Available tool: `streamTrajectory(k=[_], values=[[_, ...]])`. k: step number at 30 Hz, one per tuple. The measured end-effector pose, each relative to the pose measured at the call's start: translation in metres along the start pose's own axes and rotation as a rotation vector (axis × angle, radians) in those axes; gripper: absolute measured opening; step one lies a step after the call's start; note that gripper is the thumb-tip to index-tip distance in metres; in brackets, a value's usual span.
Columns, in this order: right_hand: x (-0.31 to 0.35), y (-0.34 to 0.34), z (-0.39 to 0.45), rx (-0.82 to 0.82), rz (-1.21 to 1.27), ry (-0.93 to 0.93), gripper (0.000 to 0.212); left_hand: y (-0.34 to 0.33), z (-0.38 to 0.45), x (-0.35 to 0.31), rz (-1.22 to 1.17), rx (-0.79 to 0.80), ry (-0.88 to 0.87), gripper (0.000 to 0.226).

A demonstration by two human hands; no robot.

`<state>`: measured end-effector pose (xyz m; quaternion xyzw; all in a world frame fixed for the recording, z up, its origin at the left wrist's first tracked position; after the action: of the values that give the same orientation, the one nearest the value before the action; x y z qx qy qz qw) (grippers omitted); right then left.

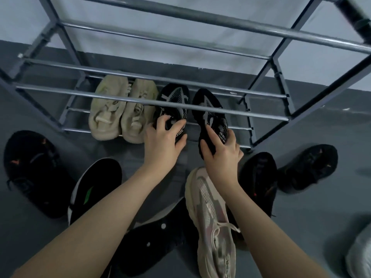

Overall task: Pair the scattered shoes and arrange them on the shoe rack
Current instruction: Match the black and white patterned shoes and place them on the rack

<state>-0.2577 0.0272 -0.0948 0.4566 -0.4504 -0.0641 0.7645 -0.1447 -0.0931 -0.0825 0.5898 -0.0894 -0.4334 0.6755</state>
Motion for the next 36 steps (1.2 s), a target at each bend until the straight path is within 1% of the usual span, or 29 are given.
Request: streamTrajectory(k=[2, 4, 7, 9, 12, 15, 17, 20, 25, 28, 31, 33, 36], values=[[-0.006, -0.008, 0.016, 0.0, 0.005, -0.008, 0.043, -0.015, 0.01, 0.003, 0.001, 0.009, 0.022, 0.035], [-0.013, -0.021, 0.029, 0.04, -0.011, -0.022, 0.045, -0.032, 0.018, 0.006, 0.017, 0.056, 0.026, 0.036], [-0.027, -0.044, 0.037, 0.154, -0.041, -0.102, 0.049, -0.062, 0.019, 0.016, 0.024, 0.265, 0.061, 0.046], [-0.03, -0.05, 0.035, 0.199, -0.035, -0.106, 0.052, -0.066, 0.015, 0.019, 0.045, 0.337, 0.022, 0.055], [-0.03, -0.05, 0.03, 0.257, -0.033, -0.062, 0.062, -0.059, 0.013, 0.017, 0.084, 0.325, -0.09, 0.062], [-0.03, -0.048, 0.031, 0.283, -0.053, -0.057, 0.068, -0.053, 0.01, 0.014, 0.015, 0.244, -0.135, 0.051], [-0.026, -0.047, 0.033, 0.259, -0.032, -0.04, 0.063, -0.05, 0.008, 0.007, -0.041, 0.177, -0.182, 0.04], [-0.019, -0.052, 0.035, 0.217, 0.021, -0.01, 0.056, -0.049, 0.011, 0.005, -0.096, 0.125, -0.177, 0.033], [-0.019, -0.059, 0.037, 0.219, -0.01, 0.021, 0.052, -0.059, 0.014, 0.013, -0.11, 0.186, -0.146, 0.038], [-0.019, -0.061, 0.037, 0.271, -0.069, 0.024, 0.053, -0.063, 0.013, 0.013, -0.068, 0.247, -0.145, 0.042], [-0.018, -0.062, 0.035, 0.319, -0.116, 0.004, 0.053, -0.061, 0.012, 0.01, 0.073, 0.29, -0.191, 0.046], [-0.019, -0.059, 0.034, 0.342, -0.122, -0.014, 0.051, -0.053, 0.011, 0.008, 0.167, 0.285, -0.207, 0.05], [-0.015, -0.049, 0.026, 0.347, -0.161, -0.019, 0.05, -0.033, 0.007, 0.005, 0.232, 0.226, -0.214, 0.051]])
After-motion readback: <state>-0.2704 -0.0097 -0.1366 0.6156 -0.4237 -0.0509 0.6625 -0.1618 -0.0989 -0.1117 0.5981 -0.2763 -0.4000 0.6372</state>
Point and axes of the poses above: each hand's wrist, its own z-axis towards the middle knuckle, its own y-axis out of the back of the hand, x = y × z, the point moved 9 cm from there along z, towards the middle knuckle, and after that the axes turned 8 degrees about z, right-handed, at the moved point
